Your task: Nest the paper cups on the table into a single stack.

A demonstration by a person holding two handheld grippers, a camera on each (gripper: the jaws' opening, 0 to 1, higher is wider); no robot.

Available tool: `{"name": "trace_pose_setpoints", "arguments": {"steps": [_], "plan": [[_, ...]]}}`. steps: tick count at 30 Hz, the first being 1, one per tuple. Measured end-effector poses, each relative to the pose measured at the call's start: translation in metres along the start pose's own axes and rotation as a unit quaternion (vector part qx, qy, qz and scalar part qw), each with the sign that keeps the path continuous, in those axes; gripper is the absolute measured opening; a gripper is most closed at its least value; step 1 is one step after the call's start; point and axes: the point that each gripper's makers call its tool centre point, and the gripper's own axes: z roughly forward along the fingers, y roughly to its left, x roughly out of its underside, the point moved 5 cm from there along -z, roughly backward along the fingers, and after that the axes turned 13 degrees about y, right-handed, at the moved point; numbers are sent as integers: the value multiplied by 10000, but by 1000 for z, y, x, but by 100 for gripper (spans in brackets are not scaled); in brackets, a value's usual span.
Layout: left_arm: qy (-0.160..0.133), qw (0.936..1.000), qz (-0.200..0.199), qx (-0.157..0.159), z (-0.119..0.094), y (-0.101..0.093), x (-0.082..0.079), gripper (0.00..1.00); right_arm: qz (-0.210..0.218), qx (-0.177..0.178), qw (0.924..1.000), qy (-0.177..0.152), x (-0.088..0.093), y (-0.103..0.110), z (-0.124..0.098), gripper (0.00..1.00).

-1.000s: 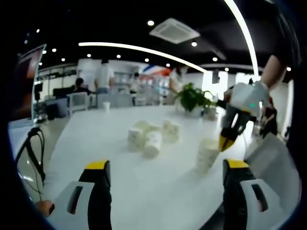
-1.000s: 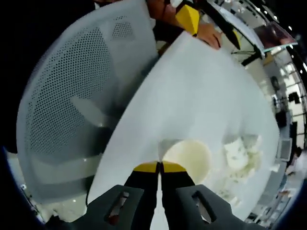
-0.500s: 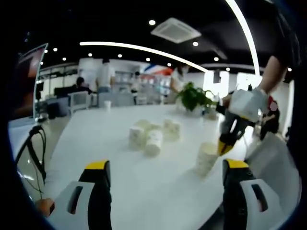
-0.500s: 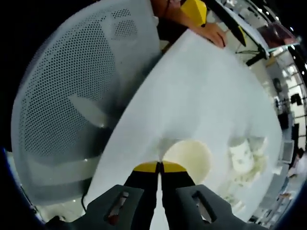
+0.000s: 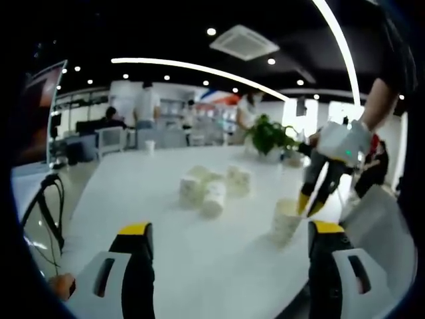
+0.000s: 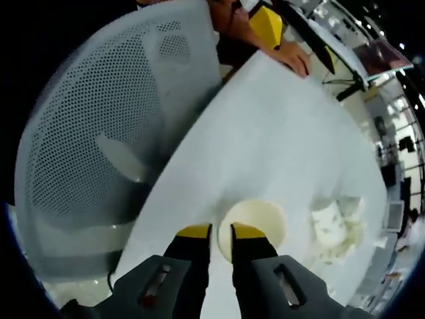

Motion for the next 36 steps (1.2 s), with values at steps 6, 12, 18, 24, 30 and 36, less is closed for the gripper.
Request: {"name": "trace_pose_setpoints", "arguments": {"steps": [6, 12, 18, 24, 30, 36], "plan": [[-22, 10000, 4, 1, 1, 2, -3, 98, 114, 57, 9997, -205, 2, -1, -10, 8], [-37, 10000, 16, 5, 3, 4, -5, 98, 1036, 125, 9924, -653, 13, -11, -32, 9], [-19, 10000, -6, 27, 5, 5, -5, 98, 2128, 405, 9679, -1277, 29, -36, -54, 11], [-25, 10000, -8, 9, 6, 7, -6, 98, 2775, 802, 9433, -1633, 46, -61, -67, 15], [25, 10000, -10, 8, 6, 8, -5, 98, 3053, 979, 9328, -1645, 62, -81, -68, 16], [48, 10000, -36, -15, 4, 8, -3, 98, 3080, 1102, 9303, -1660, 67, -97, -71, 16]]}}
